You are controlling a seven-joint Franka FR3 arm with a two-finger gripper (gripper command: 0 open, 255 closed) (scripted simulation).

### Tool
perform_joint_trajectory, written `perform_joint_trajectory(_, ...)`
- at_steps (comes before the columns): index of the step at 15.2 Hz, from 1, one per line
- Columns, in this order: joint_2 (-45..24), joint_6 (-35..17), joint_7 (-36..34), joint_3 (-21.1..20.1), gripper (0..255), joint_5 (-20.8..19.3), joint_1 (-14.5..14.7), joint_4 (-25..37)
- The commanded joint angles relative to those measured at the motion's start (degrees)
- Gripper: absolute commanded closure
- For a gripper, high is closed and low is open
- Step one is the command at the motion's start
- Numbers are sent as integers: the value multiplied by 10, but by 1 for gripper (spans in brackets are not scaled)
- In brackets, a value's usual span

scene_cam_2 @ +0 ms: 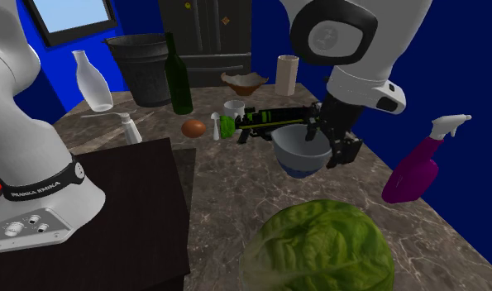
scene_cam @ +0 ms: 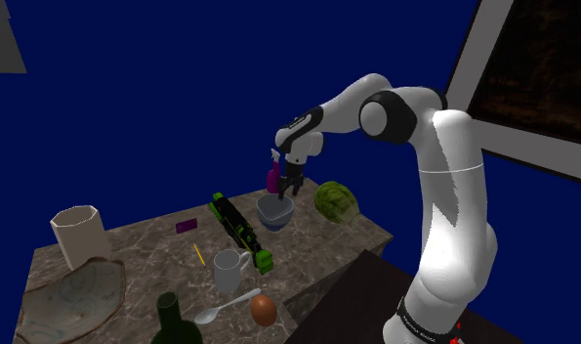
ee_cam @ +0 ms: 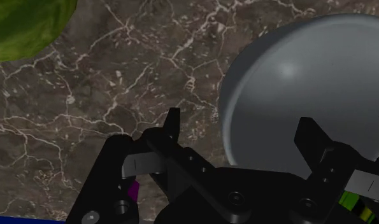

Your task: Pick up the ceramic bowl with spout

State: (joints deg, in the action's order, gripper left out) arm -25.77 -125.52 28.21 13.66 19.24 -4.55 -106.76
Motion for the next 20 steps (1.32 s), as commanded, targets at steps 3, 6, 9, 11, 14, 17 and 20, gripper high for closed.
perform_joint_trajectory(3, -21, -19, 9, -4, 0, 9, -4, 1)
perform_joint_trajectory(6, -29, -28, 12, -6, 0, 13, -5, 0)
perform_joint_trajectory(9, -31, -27, 12, -7, 255, 13, -5, 2)
perform_joint_trajectory(11, -30, -27, 12, -6, 255, 13, -5, 2)
perform_joint_trajectory(14, -31, -27, 12, -7, 255, 13, -5, 2)
perform_joint_trajectory(17, -24, -23, 10, -5, 255, 10, -4, 0)
perform_joint_trajectory(20, -9, -6, 4, -2, 255, 4, -2, 3)
